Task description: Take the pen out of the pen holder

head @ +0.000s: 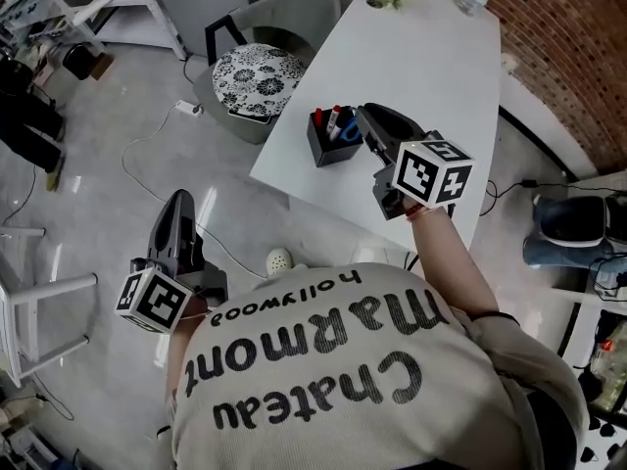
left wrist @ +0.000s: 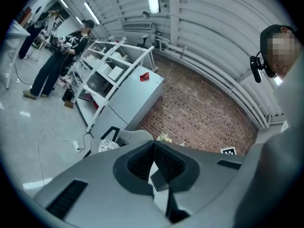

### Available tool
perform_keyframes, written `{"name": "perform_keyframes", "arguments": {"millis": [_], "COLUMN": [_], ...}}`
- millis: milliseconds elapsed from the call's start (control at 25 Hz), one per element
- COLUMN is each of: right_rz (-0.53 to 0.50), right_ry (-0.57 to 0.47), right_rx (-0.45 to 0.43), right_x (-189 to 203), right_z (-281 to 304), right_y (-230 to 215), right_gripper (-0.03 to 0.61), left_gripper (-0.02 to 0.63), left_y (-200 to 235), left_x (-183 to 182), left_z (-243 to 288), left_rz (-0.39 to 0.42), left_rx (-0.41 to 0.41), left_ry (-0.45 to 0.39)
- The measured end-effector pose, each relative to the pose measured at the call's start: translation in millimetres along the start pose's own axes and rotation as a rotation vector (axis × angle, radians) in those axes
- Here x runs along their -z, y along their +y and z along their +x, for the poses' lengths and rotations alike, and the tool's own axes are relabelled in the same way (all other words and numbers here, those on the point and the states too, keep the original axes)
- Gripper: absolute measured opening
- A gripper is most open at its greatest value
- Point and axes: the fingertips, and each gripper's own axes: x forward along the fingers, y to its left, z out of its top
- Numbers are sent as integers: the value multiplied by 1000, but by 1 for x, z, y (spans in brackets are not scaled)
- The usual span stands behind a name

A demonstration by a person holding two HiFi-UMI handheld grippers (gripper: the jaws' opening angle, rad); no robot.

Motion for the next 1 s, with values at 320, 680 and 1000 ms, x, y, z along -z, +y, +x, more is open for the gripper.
{"name": "perform_keyframes", "arguments": {"millis": [320, 680, 1000], "right_rz": [-48, -64, -91], "right_ry": [77, 142, 198], "right_rx": [20, 121, 204], "right_x": [17, 40, 59], "right_z": [28, 56, 75], "right_y": [28, 28, 19], "right_gripper": [100, 106, 121], "left_gripper": [0, 0, 0], "left_y": [10, 41, 71], "left_x": [-18, -39, -57], "left_z": [14, 15, 16], "left_rz": [5, 8, 2], "left_rx": [49, 58, 66], "left_ry": [30, 34, 10]}}
